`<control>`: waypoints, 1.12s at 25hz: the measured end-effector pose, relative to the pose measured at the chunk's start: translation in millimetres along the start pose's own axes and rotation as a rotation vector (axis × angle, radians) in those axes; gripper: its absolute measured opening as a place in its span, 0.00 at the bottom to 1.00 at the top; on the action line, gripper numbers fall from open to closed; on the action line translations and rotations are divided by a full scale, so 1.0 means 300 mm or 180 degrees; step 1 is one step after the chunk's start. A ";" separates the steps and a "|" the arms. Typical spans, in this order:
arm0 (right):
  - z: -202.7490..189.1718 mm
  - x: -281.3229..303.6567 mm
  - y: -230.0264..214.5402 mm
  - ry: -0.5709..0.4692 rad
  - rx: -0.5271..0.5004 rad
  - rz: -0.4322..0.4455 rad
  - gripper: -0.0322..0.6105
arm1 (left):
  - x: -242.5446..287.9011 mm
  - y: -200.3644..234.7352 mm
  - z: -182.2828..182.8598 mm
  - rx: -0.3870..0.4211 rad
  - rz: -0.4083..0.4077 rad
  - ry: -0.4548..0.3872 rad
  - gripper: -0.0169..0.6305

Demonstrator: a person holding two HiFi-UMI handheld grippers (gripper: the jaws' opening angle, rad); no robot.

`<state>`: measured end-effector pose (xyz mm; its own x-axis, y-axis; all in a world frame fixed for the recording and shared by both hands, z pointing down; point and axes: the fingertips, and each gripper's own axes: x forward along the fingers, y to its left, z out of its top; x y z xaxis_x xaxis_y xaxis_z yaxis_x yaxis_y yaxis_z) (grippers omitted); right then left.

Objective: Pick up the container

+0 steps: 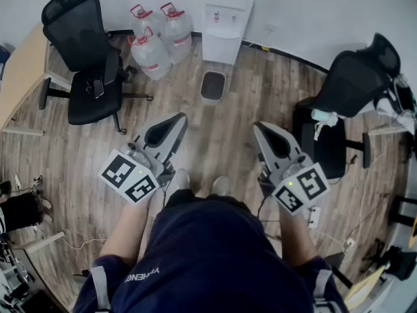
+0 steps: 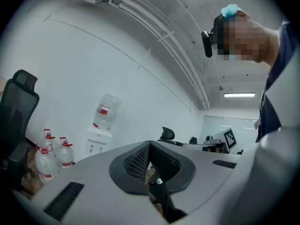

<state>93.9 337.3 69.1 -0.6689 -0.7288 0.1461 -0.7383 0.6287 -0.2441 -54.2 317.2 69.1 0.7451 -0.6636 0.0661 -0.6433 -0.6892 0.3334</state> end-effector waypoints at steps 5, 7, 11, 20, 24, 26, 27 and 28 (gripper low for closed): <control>-0.006 -0.014 -0.006 -0.0010 0.0065 0.0027 0.07 | 0.007 -0.011 -0.011 0.0001 0.0016 0.0014 0.05; -0.015 -0.032 -0.013 -0.0020 0.0142 0.0046 0.07 | 0.009 -0.027 -0.028 -0.0004 0.0033 0.0029 0.05; -0.039 -0.098 -0.037 -0.0030 0.0220 0.0047 0.07 | 0.008 -0.077 -0.070 -0.0017 0.0081 0.0069 0.05; -0.076 -0.257 -0.100 -0.0075 0.0303 0.0046 0.07 | 0.012 -0.209 -0.110 0.0093 0.0150 0.0123 0.05; -0.055 -0.287 -0.124 -0.0120 0.0306 0.0048 0.07 | 0.026 -0.223 -0.099 0.0111 0.0188 0.0117 0.05; -0.052 -0.289 -0.140 -0.0126 0.0325 0.0054 0.07 | 0.039 -0.222 -0.098 0.0110 0.0200 0.0112 0.05; -0.050 -0.288 -0.148 -0.0123 0.0332 0.0058 0.07 | 0.047 -0.220 -0.098 0.0105 0.0203 0.0112 0.05; -0.048 -0.285 -0.157 -0.0118 0.0335 0.0061 0.07 | 0.056 -0.216 -0.098 0.0097 0.0204 0.0113 0.05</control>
<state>184.6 373.7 82.0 -0.6777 -0.7278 0.1054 -0.7111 0.6120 -0.3461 5.4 359.2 76.3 0.7077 -0.6963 0.1198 -0.6945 -0.6546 0.2986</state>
